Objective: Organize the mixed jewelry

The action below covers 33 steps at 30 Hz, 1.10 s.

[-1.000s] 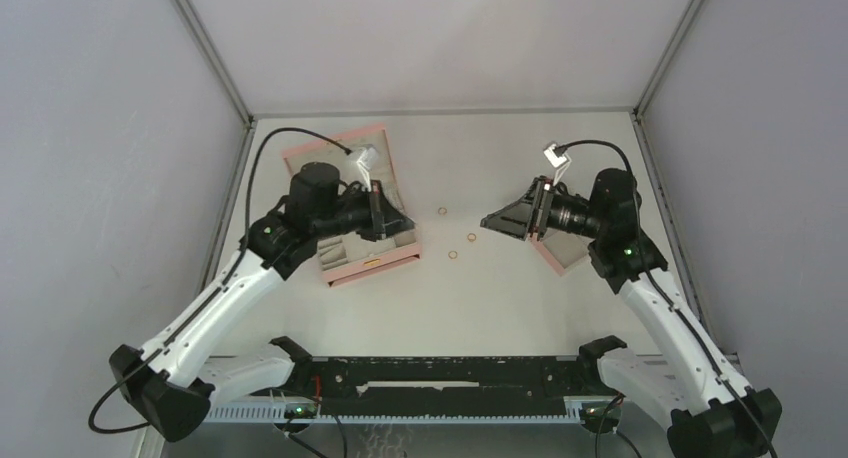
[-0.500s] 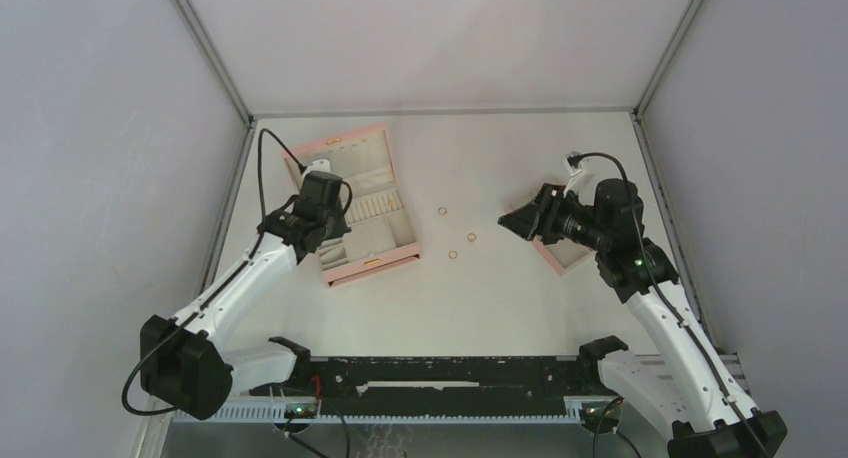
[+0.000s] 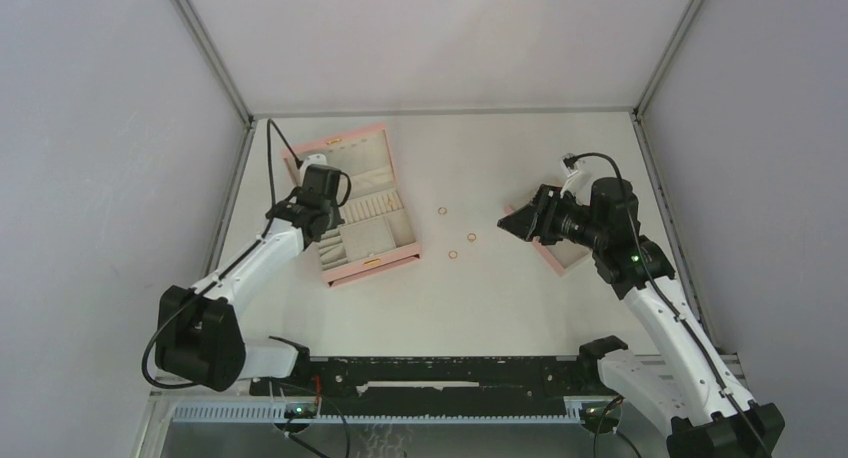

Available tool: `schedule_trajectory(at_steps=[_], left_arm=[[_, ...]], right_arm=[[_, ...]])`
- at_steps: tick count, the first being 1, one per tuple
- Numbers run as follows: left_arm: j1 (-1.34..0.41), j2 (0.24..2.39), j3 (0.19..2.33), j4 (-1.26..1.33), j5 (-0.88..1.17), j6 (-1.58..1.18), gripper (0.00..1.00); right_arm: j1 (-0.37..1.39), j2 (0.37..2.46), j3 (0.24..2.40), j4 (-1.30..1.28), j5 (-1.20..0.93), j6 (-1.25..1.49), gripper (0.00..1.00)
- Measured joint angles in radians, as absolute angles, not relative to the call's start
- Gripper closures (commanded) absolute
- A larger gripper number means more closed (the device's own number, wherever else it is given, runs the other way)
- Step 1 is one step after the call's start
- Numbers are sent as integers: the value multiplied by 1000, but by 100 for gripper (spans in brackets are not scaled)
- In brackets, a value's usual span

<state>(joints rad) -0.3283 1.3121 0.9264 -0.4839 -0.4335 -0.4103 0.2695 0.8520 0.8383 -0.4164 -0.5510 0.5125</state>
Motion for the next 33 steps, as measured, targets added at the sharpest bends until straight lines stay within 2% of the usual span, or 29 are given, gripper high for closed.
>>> schedule_trajectory(at_steps=[33], left_arm=[[-307,1469,926,-437,-543,-471,100]], right_arm=[[270,890,827,-413,-576,506,47]])
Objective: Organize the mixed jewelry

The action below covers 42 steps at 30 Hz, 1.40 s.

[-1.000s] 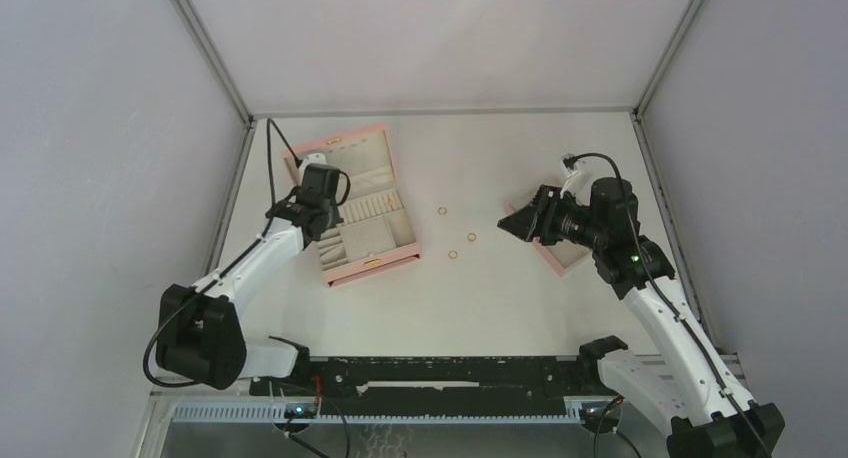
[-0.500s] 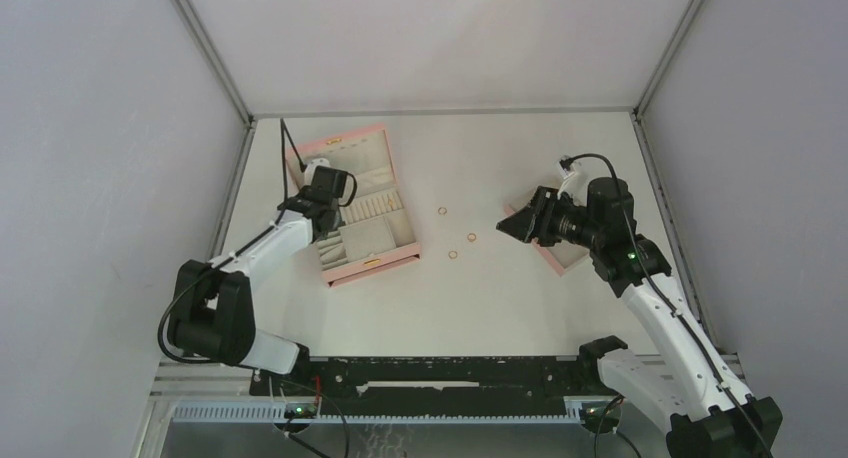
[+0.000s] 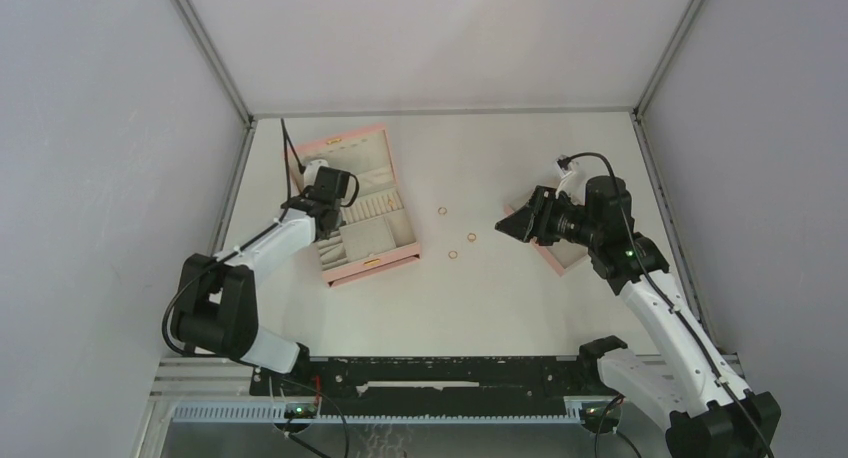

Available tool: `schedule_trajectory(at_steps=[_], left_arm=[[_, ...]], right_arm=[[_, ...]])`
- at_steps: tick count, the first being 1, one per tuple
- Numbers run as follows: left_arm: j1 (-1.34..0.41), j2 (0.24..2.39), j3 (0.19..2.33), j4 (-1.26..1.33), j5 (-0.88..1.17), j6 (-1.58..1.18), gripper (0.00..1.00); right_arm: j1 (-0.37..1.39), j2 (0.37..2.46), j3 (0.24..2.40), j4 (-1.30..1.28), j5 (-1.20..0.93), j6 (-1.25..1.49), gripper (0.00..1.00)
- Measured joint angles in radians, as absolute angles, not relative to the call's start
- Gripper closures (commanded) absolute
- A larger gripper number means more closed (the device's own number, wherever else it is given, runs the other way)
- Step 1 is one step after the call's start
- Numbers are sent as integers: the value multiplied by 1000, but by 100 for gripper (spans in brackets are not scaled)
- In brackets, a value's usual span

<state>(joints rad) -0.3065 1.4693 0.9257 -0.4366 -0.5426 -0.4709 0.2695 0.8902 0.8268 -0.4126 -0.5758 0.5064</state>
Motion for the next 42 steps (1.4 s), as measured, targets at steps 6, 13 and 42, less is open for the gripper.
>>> schedule_trajectory(at_steps=[6,13,42], left_arm=[[-307,1472,922,-418,-540,-470,100],[-306,1489,918,-401,-540,-471,100],[-312,1415,1065,-632,-434,-514,60]], right_arm=[[270,891,827,-411,-578,506,47],[270,893,827,-408,-578,506,47],[270,894,827,-408,-584,506,47]])
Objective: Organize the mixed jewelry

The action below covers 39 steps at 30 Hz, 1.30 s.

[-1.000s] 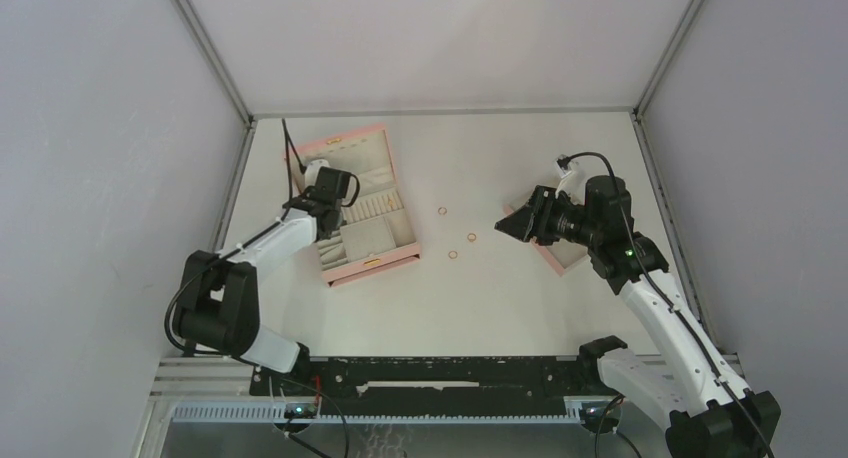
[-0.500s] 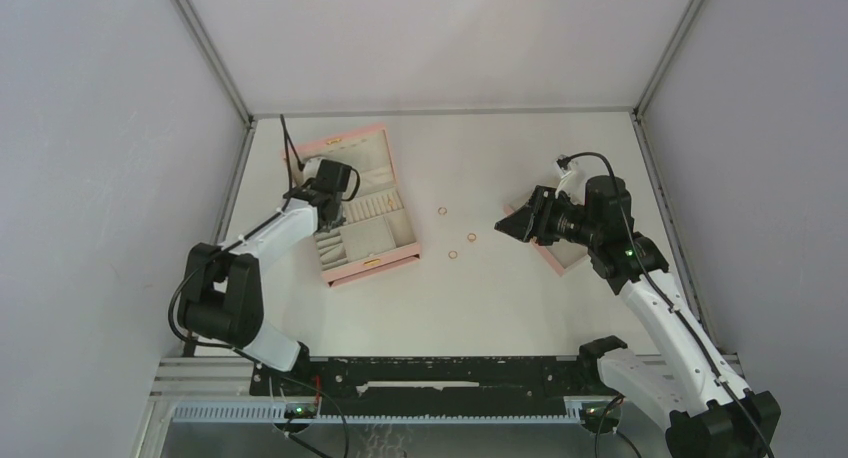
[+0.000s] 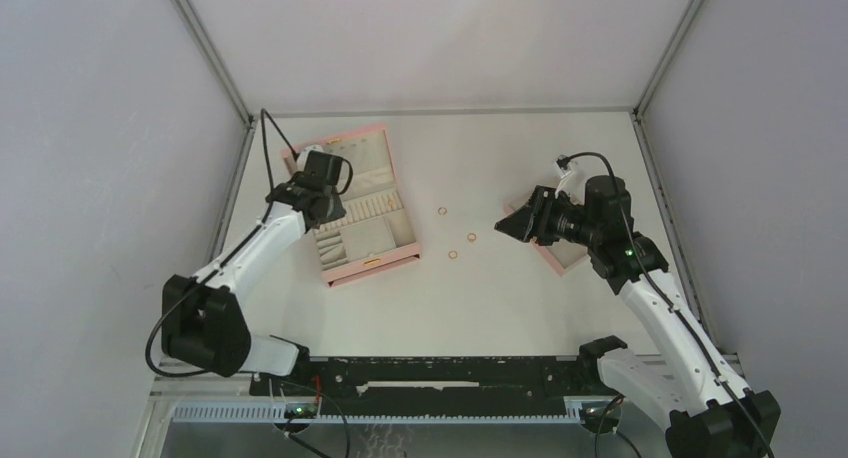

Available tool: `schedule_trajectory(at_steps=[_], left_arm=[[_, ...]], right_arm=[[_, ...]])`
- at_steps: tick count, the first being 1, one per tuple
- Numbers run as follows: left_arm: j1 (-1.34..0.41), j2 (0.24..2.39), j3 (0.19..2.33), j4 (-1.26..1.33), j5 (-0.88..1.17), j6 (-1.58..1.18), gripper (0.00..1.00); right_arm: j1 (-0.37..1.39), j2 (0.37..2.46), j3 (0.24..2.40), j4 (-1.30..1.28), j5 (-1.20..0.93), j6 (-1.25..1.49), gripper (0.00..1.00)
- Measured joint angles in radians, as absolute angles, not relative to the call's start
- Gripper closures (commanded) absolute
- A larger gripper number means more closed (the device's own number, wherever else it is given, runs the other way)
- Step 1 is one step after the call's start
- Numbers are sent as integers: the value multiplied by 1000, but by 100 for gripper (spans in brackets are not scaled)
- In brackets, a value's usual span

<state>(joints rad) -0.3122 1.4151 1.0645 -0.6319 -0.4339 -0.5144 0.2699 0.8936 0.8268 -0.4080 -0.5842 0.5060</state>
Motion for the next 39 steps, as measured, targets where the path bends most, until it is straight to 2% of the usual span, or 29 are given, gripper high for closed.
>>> schedule_trajectory(at_steps=[12,18,22,26,31,39], left_arm=[[-445,1238,1094,-663,-358,-489,57],[-641,1229,1092,-671,-356,-503,55],[-763,1229,1079,-669,-340,-546,54],[-821,1227,1040,-675,-328,-603,53],[-835,1182,994,-694,-329,-661,50],[-835,1074,968,-707,-345,-711,50]], right_arm=[[295,913,827,-408,-542,507,49],[394,970,831,-429,-394,475,54],[504,1134,871,-467,-253,427,58],[533,1286,905,-480,-166,393,60],[515,1460,1011,-483,-82,342,62],[515,1757,1258,-495,-29,265,63]])
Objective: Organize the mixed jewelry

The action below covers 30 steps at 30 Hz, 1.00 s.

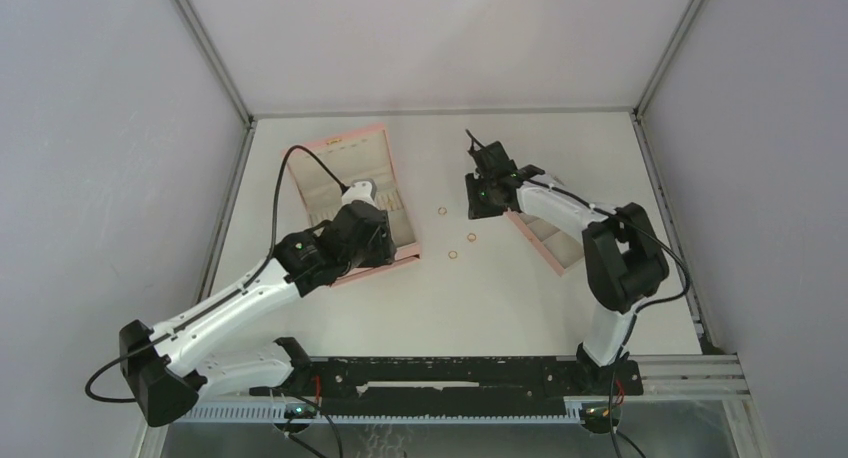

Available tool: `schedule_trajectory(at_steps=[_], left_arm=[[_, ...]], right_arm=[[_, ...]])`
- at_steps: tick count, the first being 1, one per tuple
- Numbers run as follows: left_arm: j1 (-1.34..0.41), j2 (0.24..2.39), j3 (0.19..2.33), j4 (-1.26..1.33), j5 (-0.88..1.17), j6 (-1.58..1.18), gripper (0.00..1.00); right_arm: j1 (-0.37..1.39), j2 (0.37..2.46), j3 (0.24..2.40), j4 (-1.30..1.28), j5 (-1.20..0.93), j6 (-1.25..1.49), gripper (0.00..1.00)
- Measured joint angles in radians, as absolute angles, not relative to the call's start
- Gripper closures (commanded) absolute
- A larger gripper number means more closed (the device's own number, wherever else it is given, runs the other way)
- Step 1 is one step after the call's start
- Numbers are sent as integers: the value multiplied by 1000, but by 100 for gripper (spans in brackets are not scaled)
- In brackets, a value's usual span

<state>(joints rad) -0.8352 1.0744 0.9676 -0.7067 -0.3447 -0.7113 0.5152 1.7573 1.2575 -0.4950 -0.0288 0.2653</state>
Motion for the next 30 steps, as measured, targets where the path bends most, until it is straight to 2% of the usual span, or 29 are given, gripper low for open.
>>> schedule_trajectory(at_steps=[2,14,30], left_arm=[[-836,1071,966,-708,-348,-716,50],[-836,1054,931,-720,-355,-719,50],[-837,1061,929,-720,-354,-719,50]], right_arm=[[524,1818,1299,-501,-19,249,64],[538,1887,1301,-548,-16,227,66],[538,1893,1301,-572,-7,275,67]])
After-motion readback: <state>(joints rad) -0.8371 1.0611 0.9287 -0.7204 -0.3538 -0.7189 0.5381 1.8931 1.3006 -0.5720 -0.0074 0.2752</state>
